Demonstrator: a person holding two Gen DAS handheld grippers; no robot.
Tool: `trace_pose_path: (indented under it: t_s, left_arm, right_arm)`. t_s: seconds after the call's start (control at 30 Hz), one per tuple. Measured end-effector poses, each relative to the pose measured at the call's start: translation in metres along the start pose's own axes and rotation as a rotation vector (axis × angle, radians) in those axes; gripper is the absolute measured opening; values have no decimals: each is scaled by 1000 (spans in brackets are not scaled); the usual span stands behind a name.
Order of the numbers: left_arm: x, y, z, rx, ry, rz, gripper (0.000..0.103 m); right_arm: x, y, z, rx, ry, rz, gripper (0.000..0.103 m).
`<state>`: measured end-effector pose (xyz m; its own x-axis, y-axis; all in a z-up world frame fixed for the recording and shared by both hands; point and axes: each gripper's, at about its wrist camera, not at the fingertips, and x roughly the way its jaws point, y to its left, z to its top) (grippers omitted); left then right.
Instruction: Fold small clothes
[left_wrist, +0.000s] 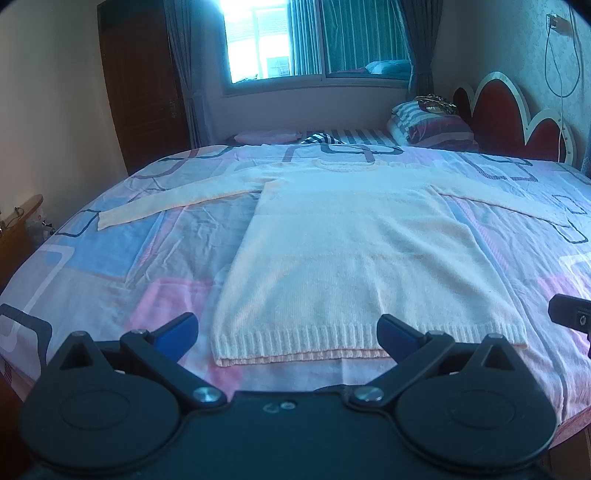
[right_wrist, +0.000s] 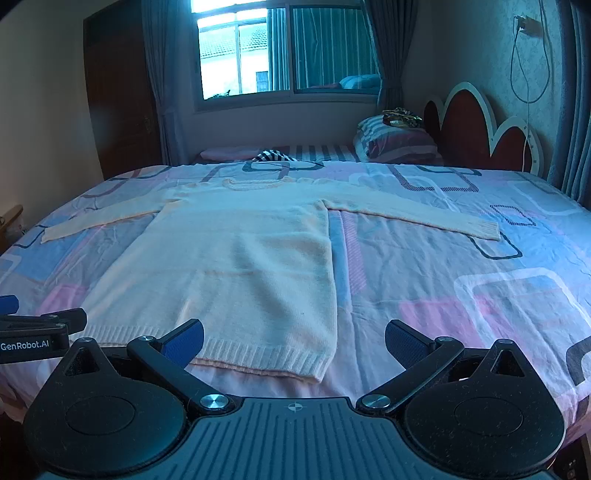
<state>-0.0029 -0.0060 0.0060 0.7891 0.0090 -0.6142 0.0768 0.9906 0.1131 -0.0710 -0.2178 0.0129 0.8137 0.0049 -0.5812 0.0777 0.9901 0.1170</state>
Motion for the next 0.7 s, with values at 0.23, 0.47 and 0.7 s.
trace_pose_path:
  t_s: [0.23, 0.47, 0.7]
  left_arm:
    - [-2, 2, 2, 0, -3, -2, 102]
    - [-3, 3, 1, -5, -7, 1, 102]
    - [-4, 5, 0, -3, -9, 3, 102]
  right_arm:
    - [-1, 1, 0, -1, -2, -1, 103]
    - [-2, 2, -2, -1, -4, -4, 103]
    - [-2, 5, -1, -2, -6, -5, 103]
